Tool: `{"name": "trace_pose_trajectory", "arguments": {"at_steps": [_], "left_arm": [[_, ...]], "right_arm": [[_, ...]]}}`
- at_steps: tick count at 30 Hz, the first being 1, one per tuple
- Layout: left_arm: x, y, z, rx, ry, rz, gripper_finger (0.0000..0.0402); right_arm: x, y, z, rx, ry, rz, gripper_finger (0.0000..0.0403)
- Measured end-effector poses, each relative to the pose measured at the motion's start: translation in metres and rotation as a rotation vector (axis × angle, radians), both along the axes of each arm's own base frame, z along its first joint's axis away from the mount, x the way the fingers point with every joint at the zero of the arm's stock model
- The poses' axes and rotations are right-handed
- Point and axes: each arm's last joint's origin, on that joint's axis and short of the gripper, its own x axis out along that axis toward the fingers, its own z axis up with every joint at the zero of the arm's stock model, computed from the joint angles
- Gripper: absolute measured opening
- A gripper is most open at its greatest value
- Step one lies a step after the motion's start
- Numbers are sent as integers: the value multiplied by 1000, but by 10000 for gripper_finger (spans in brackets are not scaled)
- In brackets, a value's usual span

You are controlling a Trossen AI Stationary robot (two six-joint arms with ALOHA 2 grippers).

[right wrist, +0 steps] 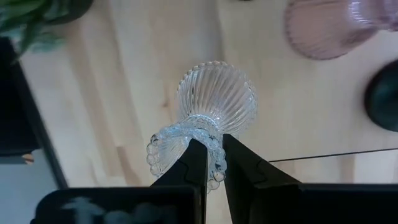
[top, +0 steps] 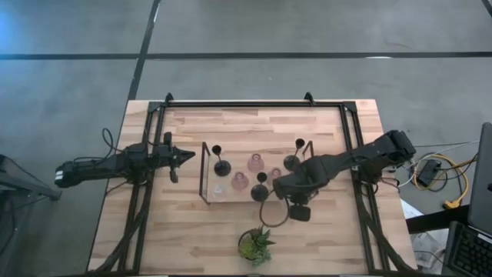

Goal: Pick & Place candle stick holders
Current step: Put the transparent glass candle holder on the shelf

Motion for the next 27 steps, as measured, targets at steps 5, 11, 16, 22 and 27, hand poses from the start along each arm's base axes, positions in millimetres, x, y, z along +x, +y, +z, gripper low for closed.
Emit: {"name": "trace_pose_trajectory", "arguments": {"at_steps": [5,11,16,22,27], "left_arm": [[0,0,0,0,0,0,23],[0,0,0,0,0,0,23],[0,0,0,0,0,0,23],[0,0,0,0,0,0,23],[0,0,0,0,0,-1,23]], "right_arm": [[3,-15,-6,-9,18,-27,19],[6,-29,-8,-27,19,-71,19],[7,-35,-8,-39,18,-92,19],[5,-42,-15,-68,41,-112,19],[2,-45,-22,-75,63,-80,19]]}}
